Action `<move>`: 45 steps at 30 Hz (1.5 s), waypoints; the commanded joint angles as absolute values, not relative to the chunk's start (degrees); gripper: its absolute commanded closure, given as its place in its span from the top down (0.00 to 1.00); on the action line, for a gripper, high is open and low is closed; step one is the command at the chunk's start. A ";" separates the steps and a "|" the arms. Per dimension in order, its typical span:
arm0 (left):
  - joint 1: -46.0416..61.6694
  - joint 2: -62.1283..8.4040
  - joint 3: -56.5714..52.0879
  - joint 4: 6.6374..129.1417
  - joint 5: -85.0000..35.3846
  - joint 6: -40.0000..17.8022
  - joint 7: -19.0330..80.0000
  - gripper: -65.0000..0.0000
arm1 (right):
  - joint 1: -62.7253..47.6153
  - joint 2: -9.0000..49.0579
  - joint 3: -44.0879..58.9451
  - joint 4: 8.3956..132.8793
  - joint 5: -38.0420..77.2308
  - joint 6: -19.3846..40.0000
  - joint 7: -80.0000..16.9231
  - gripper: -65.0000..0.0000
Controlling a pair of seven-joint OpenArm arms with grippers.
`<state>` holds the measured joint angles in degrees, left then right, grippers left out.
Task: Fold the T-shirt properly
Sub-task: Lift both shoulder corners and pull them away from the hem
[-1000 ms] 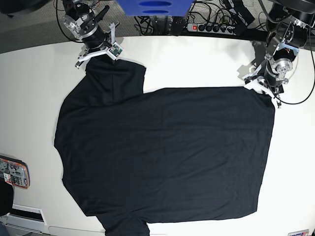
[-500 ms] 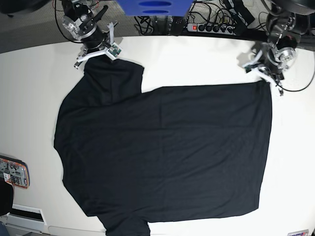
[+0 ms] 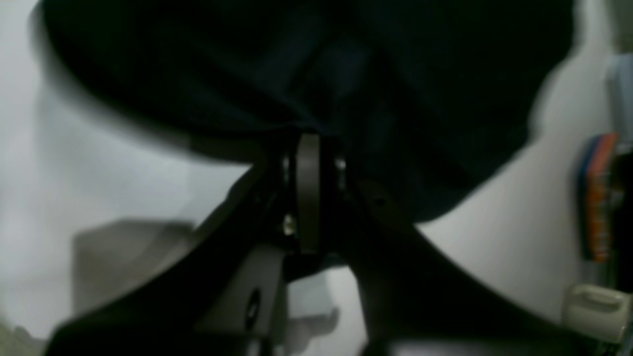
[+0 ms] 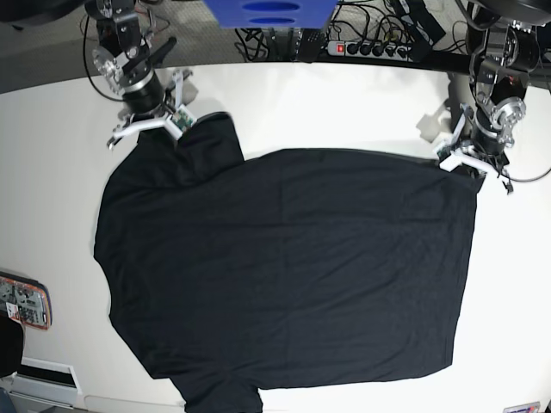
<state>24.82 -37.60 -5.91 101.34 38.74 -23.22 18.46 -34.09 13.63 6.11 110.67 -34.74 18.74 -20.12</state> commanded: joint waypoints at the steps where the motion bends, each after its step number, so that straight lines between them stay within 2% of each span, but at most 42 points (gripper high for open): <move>1: 24.31 -38.37 -6.46 102.11 38.99 -22.11 18.51 0.00 | -33.71 14.02 6.20 111.69 -34.59 18.51 -19.47 0.00; 12: 14.81 -31.16 -7.60 100.35 38.99 -22.02 18.51 0.00 | -24.92 13.93 6.02 111.60 -34.59 18.68 -19.91 0.00; 17: 12.35 -30.90 -7.87 100.18 38.99 -22.02 18.51 0.00 | -19.38 13.93 6.11 111.16 -34.59 18.86 -20.88 0.00; 22: 7.60 -30.81 -7.87 95.52 38.99 -22.02 18.51 0.00 | -12.97 13.93 5.85 110.99 -34.59 18.86 -24.92 0.00; 28: 1.63 -30.90 -5.41 91.12 38.99 -22.02 18.42 0.00 | -4.53 13.93 3.21 108.70 -34.59 18.86 -25.19 0.00; 45: -2.42 -30.64 -5.49 88.31 38.99 -22.02 18.42 0.00 | 4.62 13.93 1.10 90.51 -34.59 18.86 -25.27 0.00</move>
